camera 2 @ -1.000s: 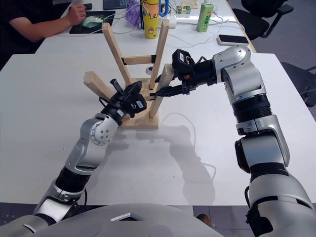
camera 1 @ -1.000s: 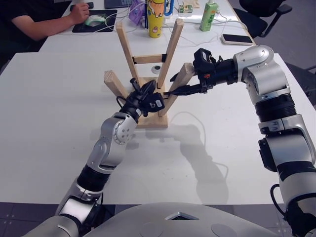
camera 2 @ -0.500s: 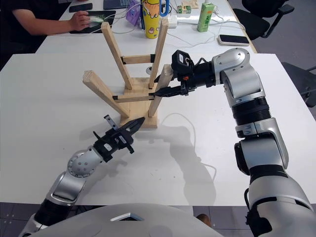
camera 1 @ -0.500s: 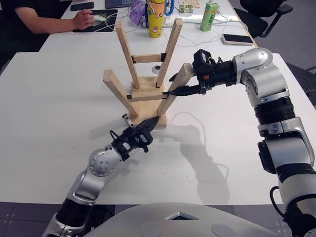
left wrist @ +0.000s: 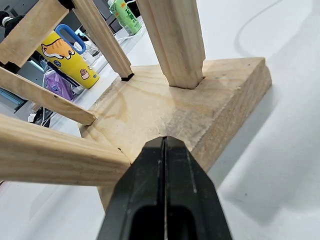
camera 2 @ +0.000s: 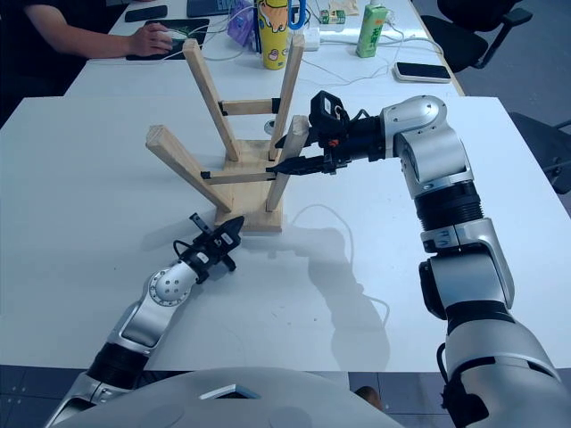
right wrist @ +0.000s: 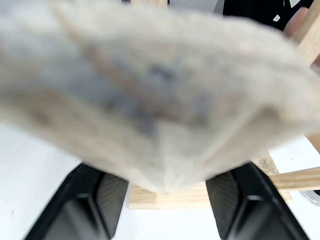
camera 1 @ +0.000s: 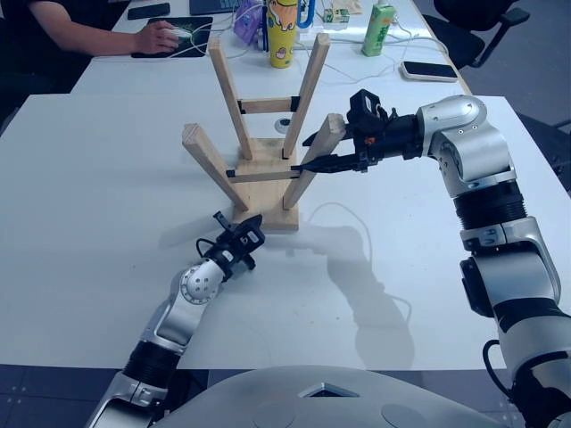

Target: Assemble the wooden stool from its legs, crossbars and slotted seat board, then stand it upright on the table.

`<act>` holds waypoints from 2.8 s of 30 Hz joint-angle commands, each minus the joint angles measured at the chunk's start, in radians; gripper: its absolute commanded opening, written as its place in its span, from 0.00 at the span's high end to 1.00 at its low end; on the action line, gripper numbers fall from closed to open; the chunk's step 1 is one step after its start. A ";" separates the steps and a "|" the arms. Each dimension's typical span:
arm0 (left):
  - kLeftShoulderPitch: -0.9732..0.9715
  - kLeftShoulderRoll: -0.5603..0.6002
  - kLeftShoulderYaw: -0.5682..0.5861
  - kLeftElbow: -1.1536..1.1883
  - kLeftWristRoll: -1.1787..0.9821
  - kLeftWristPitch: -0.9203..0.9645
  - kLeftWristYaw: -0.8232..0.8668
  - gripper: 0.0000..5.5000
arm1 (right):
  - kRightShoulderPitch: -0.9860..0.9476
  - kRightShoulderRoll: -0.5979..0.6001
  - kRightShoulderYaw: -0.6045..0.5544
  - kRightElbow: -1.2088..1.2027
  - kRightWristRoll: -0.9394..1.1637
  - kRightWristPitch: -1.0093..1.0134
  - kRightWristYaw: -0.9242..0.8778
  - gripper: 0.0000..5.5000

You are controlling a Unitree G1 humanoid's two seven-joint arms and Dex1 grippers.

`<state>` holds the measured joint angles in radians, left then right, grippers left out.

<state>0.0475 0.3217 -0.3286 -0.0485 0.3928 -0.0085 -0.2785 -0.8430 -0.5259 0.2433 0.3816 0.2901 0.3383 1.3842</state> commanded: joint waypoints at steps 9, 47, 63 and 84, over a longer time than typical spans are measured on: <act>-0.020 0.015 0.024 0.096 -0.067 0.164 -0.098 1.00 | 0.314 0.142 -0.076 -0.056 0.134 0.090 -0.095 0.63; -0.080 -0.051 0.033 0.344 -0.116 0.172 0.015 1.00 | 0.360 -0.073 -0.358 -0.224 0.340 0.206 -0.213 0.50; -0.113 -0.065 0.013 0.402 -0.135 0.149 -0.002 1.00 | 0.575 0.055 0.109 -0.413 0.426 0.478 -0.881 0.99; -0.123 -0.089 0.025 0.464 -0.140 0.130 0.015 1.00 | 0.247 0.182 -0.012 -0.457 0.700 0.540 -1.031 0.99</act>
<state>-0.1846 0.1969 -0.2809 0.2649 0.2299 -0.0151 -0.2197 -0.8844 -0.2782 -0.1642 -0.0488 1.2079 0.6410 0.4055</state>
